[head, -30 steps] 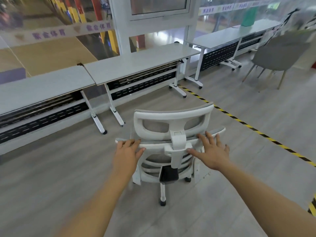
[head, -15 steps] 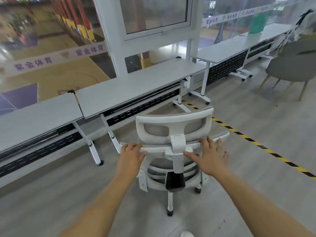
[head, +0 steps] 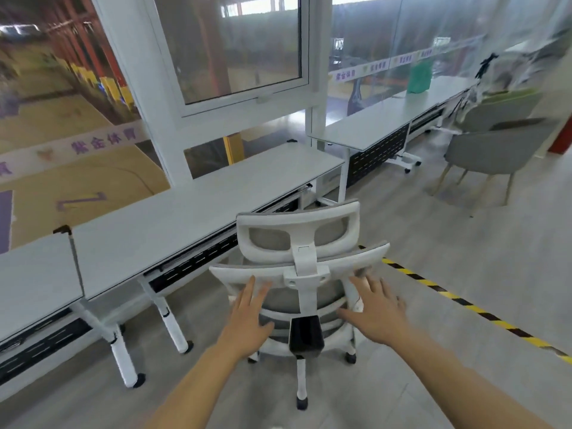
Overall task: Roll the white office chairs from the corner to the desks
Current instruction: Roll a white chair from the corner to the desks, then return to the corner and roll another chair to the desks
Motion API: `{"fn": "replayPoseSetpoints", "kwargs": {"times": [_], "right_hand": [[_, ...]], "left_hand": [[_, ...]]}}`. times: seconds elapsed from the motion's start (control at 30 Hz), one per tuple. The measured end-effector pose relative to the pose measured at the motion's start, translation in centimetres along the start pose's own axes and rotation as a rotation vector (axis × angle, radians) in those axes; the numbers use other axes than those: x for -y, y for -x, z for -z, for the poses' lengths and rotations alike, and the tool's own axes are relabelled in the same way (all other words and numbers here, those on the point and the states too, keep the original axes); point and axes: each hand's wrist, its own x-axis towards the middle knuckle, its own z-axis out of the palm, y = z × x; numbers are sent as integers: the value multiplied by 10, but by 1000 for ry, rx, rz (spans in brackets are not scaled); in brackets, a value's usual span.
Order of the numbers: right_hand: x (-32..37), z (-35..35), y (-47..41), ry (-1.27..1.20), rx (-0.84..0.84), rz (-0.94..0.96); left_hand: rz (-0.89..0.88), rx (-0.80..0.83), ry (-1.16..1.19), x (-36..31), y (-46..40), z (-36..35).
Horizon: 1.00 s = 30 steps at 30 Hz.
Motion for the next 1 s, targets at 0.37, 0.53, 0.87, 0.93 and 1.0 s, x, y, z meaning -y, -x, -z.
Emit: {"fn": "replayPoseSetpoints", "kwargs": {"times": [0.37,0.53,0.87,0.93,1.0], "right_hand": [[16,19,-14,-115,-171,-354],[9,4,23,-303,-309,-547],[-46,-29,217,-502,-546,-1124],[-61,-35,262,-527,-596,-1214],[-74,-42,306,-547,-643,-1290]], "left_hand": [[-247,203,113,-49,-125,35],[-424,305,68,-84,-139,26],[-797,694,-21,-216,-58,-88],[-881,741,-70,-245,-23,-111],[-936,803,-98,-273,19,-130]]}}
